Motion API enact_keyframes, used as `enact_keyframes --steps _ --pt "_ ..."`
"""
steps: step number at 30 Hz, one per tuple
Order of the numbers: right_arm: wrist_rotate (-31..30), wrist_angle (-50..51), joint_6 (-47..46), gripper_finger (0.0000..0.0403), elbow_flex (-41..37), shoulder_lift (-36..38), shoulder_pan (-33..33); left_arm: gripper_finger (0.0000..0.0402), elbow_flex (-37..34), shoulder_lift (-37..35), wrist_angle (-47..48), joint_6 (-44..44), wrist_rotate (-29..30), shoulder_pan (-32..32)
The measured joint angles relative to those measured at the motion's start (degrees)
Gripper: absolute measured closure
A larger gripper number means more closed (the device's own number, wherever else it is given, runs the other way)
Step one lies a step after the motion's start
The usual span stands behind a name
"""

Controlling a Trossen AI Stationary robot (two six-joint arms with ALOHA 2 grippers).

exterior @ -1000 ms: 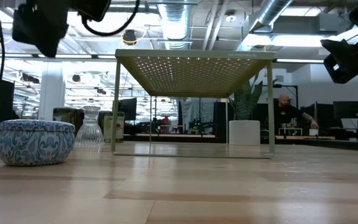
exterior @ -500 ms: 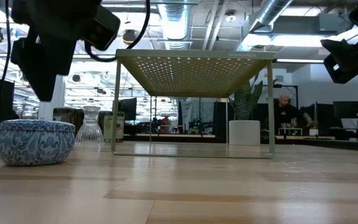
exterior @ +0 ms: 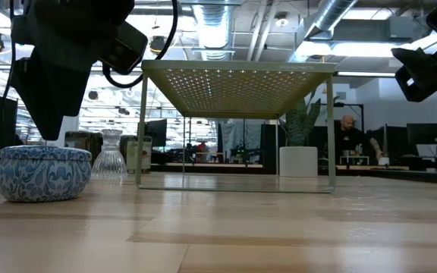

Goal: Stock candles and holders on shelf
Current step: Put the light blue scented candle on the shelf aligned with the other scented candles

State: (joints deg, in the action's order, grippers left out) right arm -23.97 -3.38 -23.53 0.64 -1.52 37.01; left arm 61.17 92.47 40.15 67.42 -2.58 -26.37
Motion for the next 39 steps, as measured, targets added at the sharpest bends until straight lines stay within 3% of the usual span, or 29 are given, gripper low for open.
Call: enact_keyframes --steps 22,30,39 --pt "0.0 0.0 0.0 0.0111 0.0 0.0 0.0 0.0100 0.9 4.1 0.1 -3.0 -0.5 0.0" --pt "0.0 0.0 0.0 0.0111 0.0 0.0 0.0 0.0100 0.9 4.1 0.0 -5.7 -2.3 0.1" --pt "0.0 0.0 0.0 0.0111 0.0 0.0 0.0 0.0100 0.9 3.1 -0.1 -8.9 -8.1 0.4"
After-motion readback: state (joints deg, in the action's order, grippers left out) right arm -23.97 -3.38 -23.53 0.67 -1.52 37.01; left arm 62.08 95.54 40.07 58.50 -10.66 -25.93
